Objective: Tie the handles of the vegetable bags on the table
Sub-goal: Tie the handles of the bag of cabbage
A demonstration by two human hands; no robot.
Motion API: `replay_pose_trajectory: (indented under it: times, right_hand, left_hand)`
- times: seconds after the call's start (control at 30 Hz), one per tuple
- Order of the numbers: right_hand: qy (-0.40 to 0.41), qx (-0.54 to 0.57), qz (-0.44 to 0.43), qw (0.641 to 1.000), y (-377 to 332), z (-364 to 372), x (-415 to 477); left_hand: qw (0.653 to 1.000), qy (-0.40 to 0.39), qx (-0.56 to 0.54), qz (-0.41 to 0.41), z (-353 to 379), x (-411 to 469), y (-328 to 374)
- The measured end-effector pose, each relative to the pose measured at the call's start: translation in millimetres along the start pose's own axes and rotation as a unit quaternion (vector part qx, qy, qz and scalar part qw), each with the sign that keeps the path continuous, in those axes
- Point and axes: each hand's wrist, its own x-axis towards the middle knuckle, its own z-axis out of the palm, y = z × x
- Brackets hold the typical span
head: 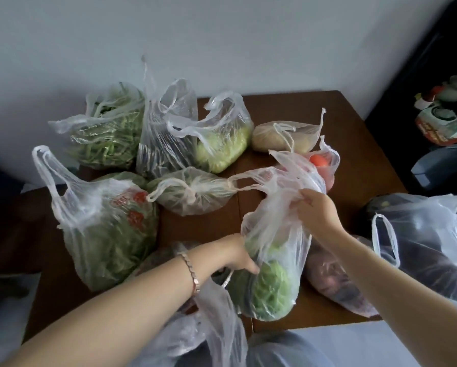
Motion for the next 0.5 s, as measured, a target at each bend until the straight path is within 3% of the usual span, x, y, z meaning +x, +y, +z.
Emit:
replay_pose_trajectory:
  times: [0.1, 0.23, 0.37, 0.43, 0.5]
  right_hand:
    - [-0.041, -0.01, 0.004, 0.999, 12, -10, 9]
    - [-0.131, -0.056, 0.041, 0.989, 16, -11, 20]
    - [-0.248, -0.075, 0.049, 0.965, 0, -2, 17]
    - [-0.252, -0.062, 0.048, 0.965, -12, 0, 7]
    - [-0.217, -0.086, -0.016, 0.972, -17, 0, -2]
  left_hand:
    - [0.998, 0.014, -0.055, -0.026, 4, 6, -10]
    - [0.976, 0.068, -0.207, -0.01, 10, 11, -31]
    - [0.972, 0.114, -0.206, 0.019, 12, 14, -29]
    - [0.963, 0.151, -0.221, 0.023, 7, 14, -27]
    - [0.934, 0.181, -0.306, 0.022, -3, 15, -29]
